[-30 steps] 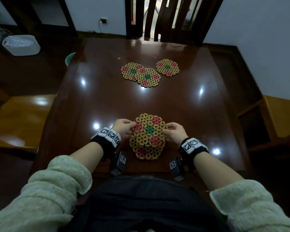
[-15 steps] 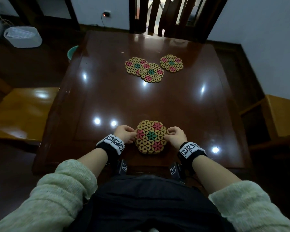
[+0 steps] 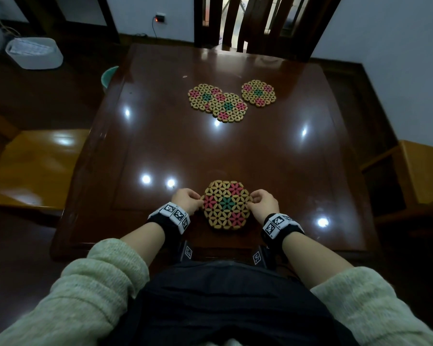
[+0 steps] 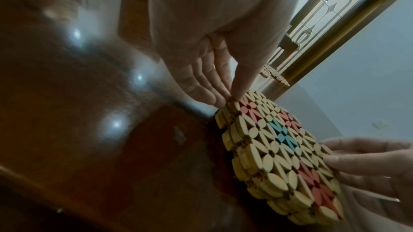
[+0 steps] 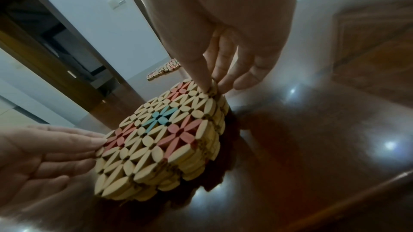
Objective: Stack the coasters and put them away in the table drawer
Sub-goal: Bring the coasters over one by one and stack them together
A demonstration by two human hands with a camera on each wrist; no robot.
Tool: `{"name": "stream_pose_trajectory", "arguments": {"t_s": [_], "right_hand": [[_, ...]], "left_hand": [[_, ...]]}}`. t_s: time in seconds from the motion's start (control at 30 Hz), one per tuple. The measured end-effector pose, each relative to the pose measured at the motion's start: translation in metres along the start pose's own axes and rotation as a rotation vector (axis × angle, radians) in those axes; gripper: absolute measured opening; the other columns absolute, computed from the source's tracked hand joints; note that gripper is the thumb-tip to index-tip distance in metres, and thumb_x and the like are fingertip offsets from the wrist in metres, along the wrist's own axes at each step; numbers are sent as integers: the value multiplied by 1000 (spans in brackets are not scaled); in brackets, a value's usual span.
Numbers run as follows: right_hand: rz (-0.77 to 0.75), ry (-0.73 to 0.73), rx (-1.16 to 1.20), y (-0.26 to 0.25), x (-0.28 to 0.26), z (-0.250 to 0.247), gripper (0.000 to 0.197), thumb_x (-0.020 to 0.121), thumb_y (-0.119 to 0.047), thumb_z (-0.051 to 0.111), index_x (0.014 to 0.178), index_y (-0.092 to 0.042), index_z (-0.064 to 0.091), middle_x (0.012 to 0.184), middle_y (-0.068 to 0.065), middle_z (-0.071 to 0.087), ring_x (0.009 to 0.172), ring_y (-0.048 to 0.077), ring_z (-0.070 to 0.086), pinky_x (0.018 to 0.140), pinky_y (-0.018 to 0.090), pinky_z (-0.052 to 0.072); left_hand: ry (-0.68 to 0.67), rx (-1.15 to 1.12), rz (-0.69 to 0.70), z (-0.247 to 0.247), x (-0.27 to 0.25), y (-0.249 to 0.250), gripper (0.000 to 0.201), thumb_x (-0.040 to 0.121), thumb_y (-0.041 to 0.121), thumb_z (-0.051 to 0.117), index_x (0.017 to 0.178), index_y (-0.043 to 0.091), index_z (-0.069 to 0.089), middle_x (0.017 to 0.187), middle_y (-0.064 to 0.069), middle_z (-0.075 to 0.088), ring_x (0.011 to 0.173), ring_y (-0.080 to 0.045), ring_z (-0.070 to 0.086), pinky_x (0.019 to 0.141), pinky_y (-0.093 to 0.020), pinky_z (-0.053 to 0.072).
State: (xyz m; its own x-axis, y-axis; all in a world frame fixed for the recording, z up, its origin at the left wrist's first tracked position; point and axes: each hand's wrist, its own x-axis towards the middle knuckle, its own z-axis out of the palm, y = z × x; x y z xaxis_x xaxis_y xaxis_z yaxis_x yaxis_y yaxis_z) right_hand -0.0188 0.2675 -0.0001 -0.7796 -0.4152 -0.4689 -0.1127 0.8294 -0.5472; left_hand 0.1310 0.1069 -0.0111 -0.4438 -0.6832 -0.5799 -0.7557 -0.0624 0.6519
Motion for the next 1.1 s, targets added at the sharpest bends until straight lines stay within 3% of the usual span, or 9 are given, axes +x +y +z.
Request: {"name": "stream_pose_trajectory", "arguments": {"t_s": [0.1, 0.3, 0.37, 0.47, 0.5, 0.63, 0.77, 0.93, 1.1], "right_hand": [[-17, 31, -37, 0, -1, 2, 31, 88, -17, 64, 118, -16, 63, 119, 5, 67, 111, 22, 62, 91, 34, 52], [-2, 47, -30, 2, 1, 3, 30, 89, -17, 63, 120, -15, 64, 121, 5, 67, 115, 23, 61, 94, 34, 50], [4, 53, -17, 2, 1, 3, 34, 90, -18, 63, 124, -14, 61, 124, 5, 65, 116, 23, 60, 95, 33, 48], [21, 12, -18, 4, 3, 3, 37, 91, -21, 62, 128, -14, 61, 127, 5, 65, 120, 23, 59, 98, 33, 47], [33, -10, -19, 5, 4, 2, 35, 92, -22, 61, 126, -15, 62, 126, 6, 66, 119, 24, 59, 97, 33, 47], [63, -33, 22, 6, 8, 1, 28, 91, -23, 62, 118, -16, 69, 120, 6, 69, 113, 23, 62, 91, 30, 49], [88, -50, 55, 7, 8, 1, 26, 90, -23, 65, 114, -15, 70, 117, 6, 70, 112, 22, 63, 92, 31, 50], [127, -64, 68, 5, 10, 0, 22, 88, -23, 67, 109, -17, 71, 114, 5, 70, 104, 22, 65, 87, 31, 54], [176, -77, 77, 1, 11, -1, 23, 86, -22, 69, 108, -18, 72, 110, 6, 71, 86, 21, 67, 79, 35, 60]], "left_hand": [[9, 5, 3, 0, 0, 1, 21, 82, 14, 72, 102, 8, 70, 89, -4, 70, 71, -11, 65, 59, -21, 52], [-3, 43, 3, 0, 1, 2, 22, 80, 19, 75, 100, 10, 71, 88, -2, 70, 63, -9, 61, 52, -17, 45], [-2, 46, 3, 0, 2, 2, 24, 80, 21, 75, 102, 10, 71, 92, -3, 72, 68, -11, 64, 56, -19, 50], [-2, 33, 4, 0, 3, 3, 27, 80, 23, 75, 104, 14, 73, 99, -4, 74, 86, -16, 69, 79, -32, 59], [-2, 23, -2, 1, 4, 3, 25, 81, 23, 74, 104, 14, 73, 97, -4, 74, 85, -17, 69, 80, -35, 59], [0, 0, -15, 4, 6, 3, 18, 82, 18, 73, 99, 13, 76, 87, -8, 75, 74, -17, 68, 74, -32, 61], [3, -16, -29, 5, 7, 4, 19, 80, 16, 74, 98, 11, 76, 94, -7, 75, 83, -19, 72, 80, -34, 60], [4, -33, -58, 6, 8, 6, 22, 81, 14, 74, 103, 11, 75, 91, -7, 73, 71, -17, 69, 60, -23, 59], [-21, -51, -78, 6, 9, 5, 20, 82, 13, 73, 102, 11, 75, 95, -10, 74, 84, -21, 72, 70, -30, 61]]}}
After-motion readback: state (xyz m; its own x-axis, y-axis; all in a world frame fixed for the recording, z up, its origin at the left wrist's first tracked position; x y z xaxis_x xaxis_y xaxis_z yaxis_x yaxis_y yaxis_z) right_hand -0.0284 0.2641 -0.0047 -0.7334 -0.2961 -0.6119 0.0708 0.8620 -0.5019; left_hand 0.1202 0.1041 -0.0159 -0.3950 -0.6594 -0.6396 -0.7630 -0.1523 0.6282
